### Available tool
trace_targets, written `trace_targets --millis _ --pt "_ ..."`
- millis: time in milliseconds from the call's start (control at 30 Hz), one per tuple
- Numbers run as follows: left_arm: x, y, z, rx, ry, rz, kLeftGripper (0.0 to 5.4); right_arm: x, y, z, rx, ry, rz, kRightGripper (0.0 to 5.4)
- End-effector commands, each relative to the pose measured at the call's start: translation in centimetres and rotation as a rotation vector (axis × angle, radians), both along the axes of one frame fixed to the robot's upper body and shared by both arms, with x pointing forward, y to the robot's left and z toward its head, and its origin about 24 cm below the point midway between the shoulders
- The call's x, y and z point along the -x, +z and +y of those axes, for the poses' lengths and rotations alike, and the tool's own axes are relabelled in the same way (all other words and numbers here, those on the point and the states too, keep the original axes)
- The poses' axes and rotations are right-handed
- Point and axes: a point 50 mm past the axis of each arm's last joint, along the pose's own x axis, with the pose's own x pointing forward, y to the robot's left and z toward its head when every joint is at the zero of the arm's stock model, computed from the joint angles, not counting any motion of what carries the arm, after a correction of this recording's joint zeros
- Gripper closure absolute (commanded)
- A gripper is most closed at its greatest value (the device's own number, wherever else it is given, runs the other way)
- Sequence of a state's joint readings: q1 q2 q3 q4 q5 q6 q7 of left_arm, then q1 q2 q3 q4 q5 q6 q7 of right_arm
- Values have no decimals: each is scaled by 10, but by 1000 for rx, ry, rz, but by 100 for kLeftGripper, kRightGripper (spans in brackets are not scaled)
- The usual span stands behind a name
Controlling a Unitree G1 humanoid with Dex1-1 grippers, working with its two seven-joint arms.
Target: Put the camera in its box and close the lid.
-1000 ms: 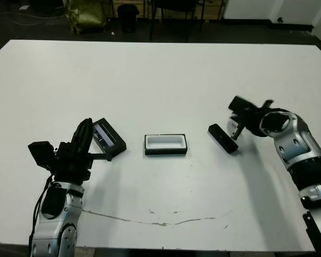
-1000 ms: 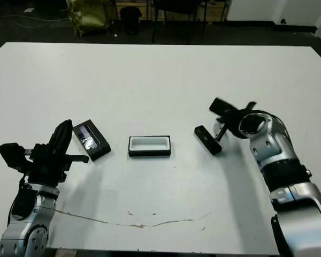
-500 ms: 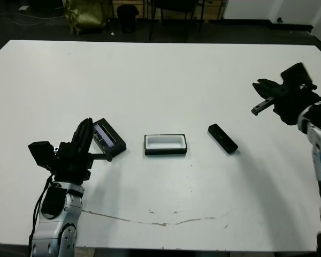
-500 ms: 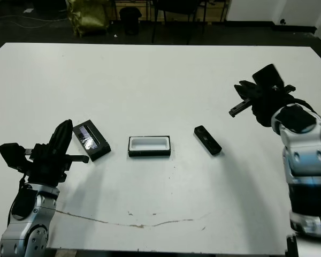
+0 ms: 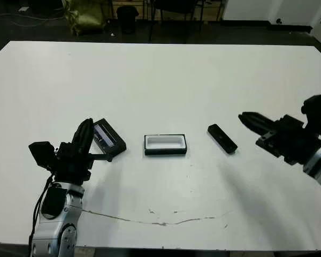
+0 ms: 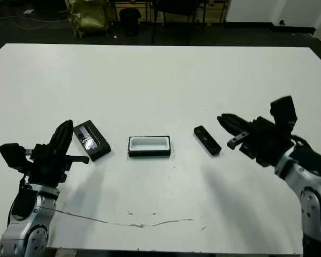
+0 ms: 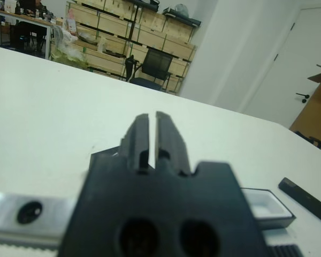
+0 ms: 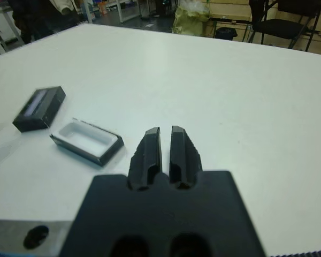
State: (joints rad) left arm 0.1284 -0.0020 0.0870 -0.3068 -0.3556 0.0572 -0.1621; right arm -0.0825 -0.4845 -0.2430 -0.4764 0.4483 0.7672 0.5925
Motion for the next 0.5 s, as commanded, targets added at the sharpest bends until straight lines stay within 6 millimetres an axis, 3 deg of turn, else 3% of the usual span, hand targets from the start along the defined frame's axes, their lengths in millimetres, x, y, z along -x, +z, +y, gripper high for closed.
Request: trace_targets --millis 33,500 --pt "2 -6 3 -9 -5 36 540 7 -5 -1 123 4 0 502" --pt "2 -7 3 -17 -4 34 540 16 -16 12 173 72 -25 194"
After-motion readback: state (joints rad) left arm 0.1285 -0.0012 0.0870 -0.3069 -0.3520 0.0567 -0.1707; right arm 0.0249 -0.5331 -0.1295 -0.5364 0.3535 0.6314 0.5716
